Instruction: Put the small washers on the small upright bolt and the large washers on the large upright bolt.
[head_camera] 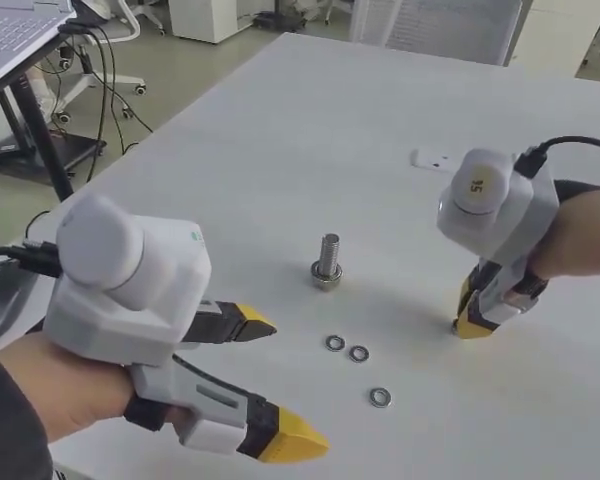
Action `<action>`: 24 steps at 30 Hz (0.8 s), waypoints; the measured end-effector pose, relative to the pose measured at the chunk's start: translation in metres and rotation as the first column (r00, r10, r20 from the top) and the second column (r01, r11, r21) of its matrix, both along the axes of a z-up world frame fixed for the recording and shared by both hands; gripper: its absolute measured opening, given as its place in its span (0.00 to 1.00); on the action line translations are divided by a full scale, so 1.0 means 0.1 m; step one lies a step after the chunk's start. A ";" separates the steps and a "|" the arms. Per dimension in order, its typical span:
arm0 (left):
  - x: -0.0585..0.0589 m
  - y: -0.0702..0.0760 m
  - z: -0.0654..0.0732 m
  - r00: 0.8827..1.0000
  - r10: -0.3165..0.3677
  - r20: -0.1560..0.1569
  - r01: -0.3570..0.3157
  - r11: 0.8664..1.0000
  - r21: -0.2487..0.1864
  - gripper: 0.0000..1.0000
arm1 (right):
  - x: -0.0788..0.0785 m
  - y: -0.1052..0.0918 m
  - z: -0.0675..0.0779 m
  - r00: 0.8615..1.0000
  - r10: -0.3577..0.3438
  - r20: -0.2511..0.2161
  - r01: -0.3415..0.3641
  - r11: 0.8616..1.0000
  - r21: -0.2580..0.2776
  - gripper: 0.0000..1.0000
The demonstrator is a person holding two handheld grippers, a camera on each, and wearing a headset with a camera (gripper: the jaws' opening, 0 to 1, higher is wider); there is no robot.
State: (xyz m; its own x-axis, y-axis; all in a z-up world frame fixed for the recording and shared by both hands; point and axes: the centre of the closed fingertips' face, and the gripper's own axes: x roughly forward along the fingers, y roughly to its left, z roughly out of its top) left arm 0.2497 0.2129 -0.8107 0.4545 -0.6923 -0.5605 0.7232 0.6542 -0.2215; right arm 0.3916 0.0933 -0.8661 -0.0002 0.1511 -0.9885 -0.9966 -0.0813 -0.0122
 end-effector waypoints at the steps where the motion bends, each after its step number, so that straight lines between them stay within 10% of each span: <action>1: 0.00 0.00 0.00 1.000 -0.001 0.000 0.001 1.000 0.000 0.73 | 0.00 0.00 0.00 1.000 -0.001 0.001 0.001 1.000 0.000 0.17; 24: -0.01 -0.02 -0.01 1.000 -0.007 0.004 0.007 1.000 0.000 0.73 | -0.03 -0.27 0.08 0.997 -0.075 0.009 0.074 0.997 0.025 0.22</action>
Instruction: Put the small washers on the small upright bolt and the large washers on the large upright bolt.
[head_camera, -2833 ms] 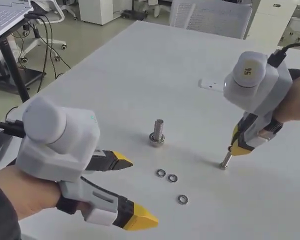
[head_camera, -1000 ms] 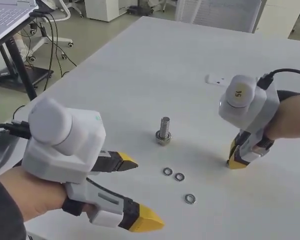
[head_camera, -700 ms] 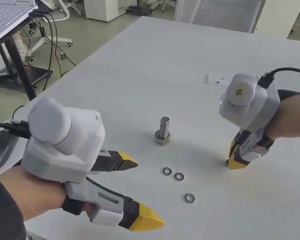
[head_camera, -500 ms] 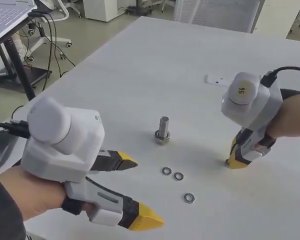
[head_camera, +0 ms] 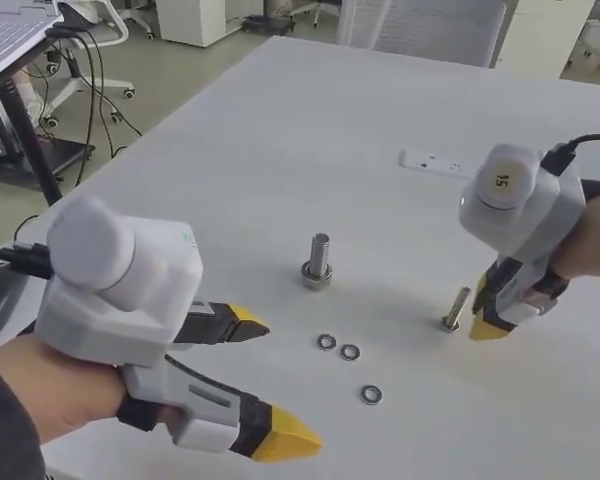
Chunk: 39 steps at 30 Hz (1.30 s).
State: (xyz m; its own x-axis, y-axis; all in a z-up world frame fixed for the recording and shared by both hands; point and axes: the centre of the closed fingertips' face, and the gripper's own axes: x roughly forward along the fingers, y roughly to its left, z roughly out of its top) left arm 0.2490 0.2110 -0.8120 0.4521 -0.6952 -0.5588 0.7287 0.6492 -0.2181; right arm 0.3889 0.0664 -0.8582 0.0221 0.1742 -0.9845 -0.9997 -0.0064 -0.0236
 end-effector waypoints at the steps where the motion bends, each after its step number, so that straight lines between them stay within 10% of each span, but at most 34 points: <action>1: 0.00 0.00 0.00 1.000 0.000 0.000 0.000 1.000 0.000 0.73 | -0.01 -0.02 0.00 1.000 -0.005 -0.001 0.005 1.000 -0.001 0.22; 39: 0.02 -0.04 0.07 0.999 -0.012 0.036 0.013 1.000 -0.007 0.73 | -0.77 0.13 -0.02 0.997 0.069 -0.022 -0.068 0.997 0.023 0.23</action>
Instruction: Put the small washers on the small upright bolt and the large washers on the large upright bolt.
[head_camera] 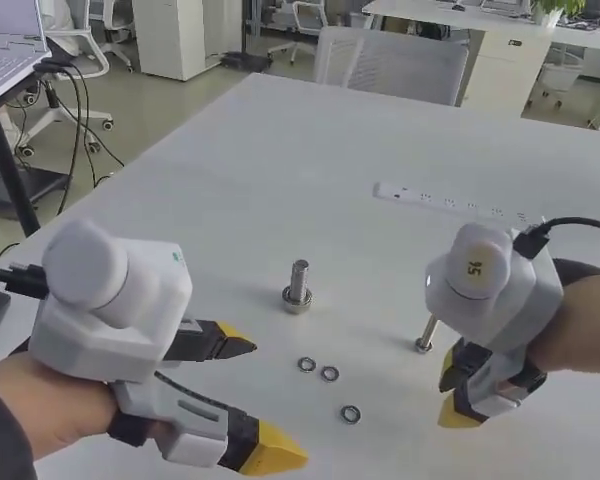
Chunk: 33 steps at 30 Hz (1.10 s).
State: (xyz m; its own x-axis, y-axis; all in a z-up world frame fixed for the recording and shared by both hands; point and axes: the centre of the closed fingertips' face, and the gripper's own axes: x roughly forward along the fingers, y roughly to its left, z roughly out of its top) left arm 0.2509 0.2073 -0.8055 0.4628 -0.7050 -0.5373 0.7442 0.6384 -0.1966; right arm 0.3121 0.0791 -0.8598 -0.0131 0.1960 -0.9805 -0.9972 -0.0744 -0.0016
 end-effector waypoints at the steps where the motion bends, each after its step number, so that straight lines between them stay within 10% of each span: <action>1: 0.00 0.00 0.00 1.000 0.001 0.003 -0.001 1.000 0.000 0.73 | -0.02 0.04 0.00 1.000 0.009 -0.001 -0.009 1.000 0.003 0.23; 33: 0.01 0.05 0.05 1.000 0.003 0.026 -0.003 1.000 -0.006 0.73 | -0.27 0.77 -0.14 0.989 0.145 -0.027 -0.144 0.989 0.021 0.22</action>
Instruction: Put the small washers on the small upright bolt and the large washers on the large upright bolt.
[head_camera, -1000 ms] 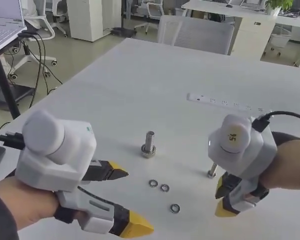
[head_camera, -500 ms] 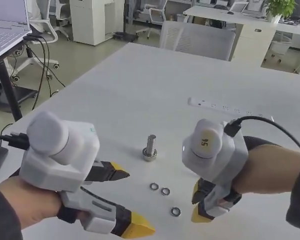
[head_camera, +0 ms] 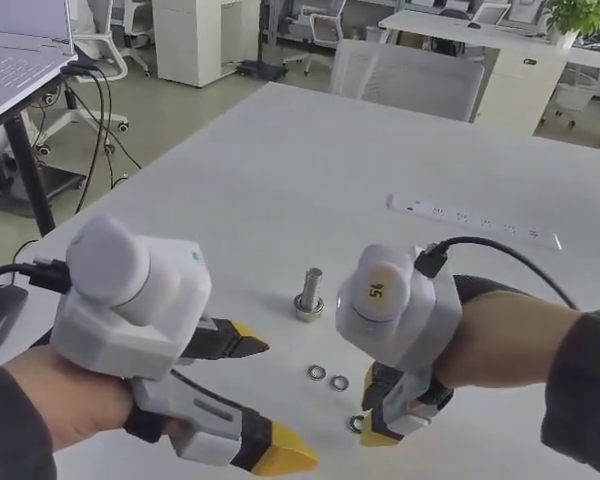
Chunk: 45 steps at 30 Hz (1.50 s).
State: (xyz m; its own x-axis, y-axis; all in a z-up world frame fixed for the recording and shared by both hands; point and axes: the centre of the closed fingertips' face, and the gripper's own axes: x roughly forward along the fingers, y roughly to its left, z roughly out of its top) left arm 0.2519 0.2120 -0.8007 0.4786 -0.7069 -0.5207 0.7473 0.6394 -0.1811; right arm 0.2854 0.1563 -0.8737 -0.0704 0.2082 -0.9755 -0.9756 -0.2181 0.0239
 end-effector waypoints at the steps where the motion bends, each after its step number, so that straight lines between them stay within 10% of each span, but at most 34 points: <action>1: 0.00 0.00 0.00 1.000 0.000 0.000 0.000 1.000 -0.001 0.73 | 0.00 0.00 0.00 1.000 0.002 0.001 -0.002 1.000 0.000 0.22; 45: -0.03 -0.01 0.02 1.000 0.005 0.007 -0.005 1.000 -0.007 0.73 | 0.00 -0.01 -0.04 0.998 0.051 0.046 -0.050 0.999 -0.013 0.15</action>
